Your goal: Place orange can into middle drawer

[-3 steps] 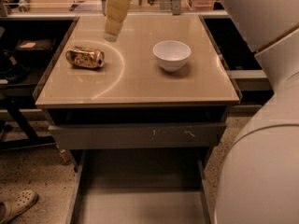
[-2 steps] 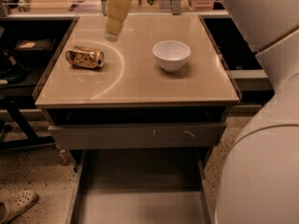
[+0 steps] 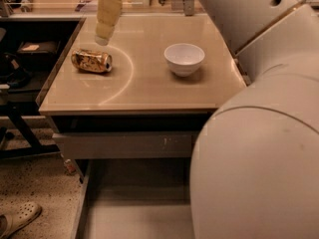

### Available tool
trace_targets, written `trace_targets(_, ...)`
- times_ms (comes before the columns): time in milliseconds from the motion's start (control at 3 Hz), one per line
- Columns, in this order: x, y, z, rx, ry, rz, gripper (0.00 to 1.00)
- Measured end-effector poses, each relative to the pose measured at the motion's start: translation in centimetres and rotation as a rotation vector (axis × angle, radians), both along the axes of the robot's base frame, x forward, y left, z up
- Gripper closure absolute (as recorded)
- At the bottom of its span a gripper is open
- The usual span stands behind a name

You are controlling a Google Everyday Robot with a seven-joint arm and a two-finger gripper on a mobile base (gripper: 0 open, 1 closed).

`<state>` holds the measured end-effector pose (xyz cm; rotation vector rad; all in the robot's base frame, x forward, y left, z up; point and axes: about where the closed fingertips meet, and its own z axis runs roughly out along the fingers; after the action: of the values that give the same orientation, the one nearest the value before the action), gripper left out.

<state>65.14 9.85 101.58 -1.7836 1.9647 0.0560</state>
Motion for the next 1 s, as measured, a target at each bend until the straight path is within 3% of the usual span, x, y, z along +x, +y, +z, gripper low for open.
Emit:
trace_targets(667,3.6,4.7,-4.7,-0.035,0.083,0.004,0.0)
trace_targets(1000,4.3,5.3,-5.0,-0.022,0.072,0.003,0.0)
